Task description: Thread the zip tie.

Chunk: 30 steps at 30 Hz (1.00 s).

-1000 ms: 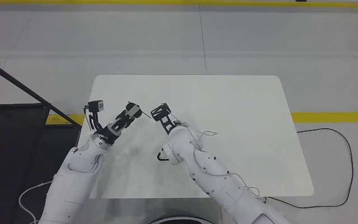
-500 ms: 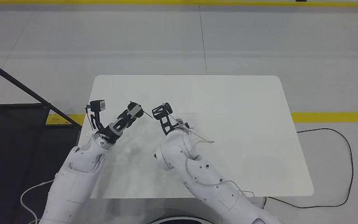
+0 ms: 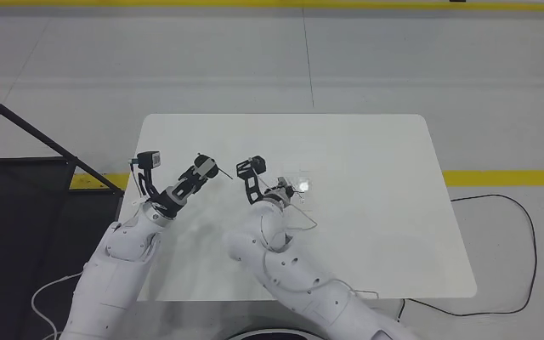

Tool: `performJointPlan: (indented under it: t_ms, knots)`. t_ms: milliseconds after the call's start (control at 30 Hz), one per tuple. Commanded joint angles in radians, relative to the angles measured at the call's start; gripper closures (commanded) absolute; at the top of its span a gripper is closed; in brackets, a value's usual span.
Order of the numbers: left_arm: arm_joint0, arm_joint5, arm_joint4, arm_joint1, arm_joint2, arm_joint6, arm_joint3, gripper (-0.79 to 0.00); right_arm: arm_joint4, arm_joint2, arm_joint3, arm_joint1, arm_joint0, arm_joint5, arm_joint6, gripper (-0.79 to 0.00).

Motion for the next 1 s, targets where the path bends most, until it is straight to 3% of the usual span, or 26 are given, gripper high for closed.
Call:
performJointPlan:
  t_ms: [0, 300, 533, 733, 967]
  knots:
    - [-0.001, 0.000, -0.001, 0.000, 0.000, -0.001, 0.001, 0.000, -0.024, 0.004, 0.024, -0.012, 0.004, -0.010, 0.006, -0.018]
    - [-0.002, -0.004, -0.006, 0.001, -0.005, -0.003, 0.009, 0.000, -0.077, 0.022, 0.086, -0.063, 0.009, -0.018, 0.015, 0.000]
    - [-0.005, 0.000, -0.007, 0.002, -0.003, -0.019, 0.018, 0.000, -0.083, 0.073, 0.034, -0.071, -0.034, -0.043, -0.035, 0.000]
    - [-0.023, 0.020, 0.019, 0.002, 0.013, -0.049, 0.016, 0.000, -0.051, 0.167, -0.188, -0.043, -0.171, -0.154, -0.164, 0.000]
    - [-0.060, 0.050, 0.033, 0.014, 0.010, -0.178, -0.009, 0.000, 0.032, 0.322, -0.597, 0.022, -0.452, -0.489, -0.377, 0.000]
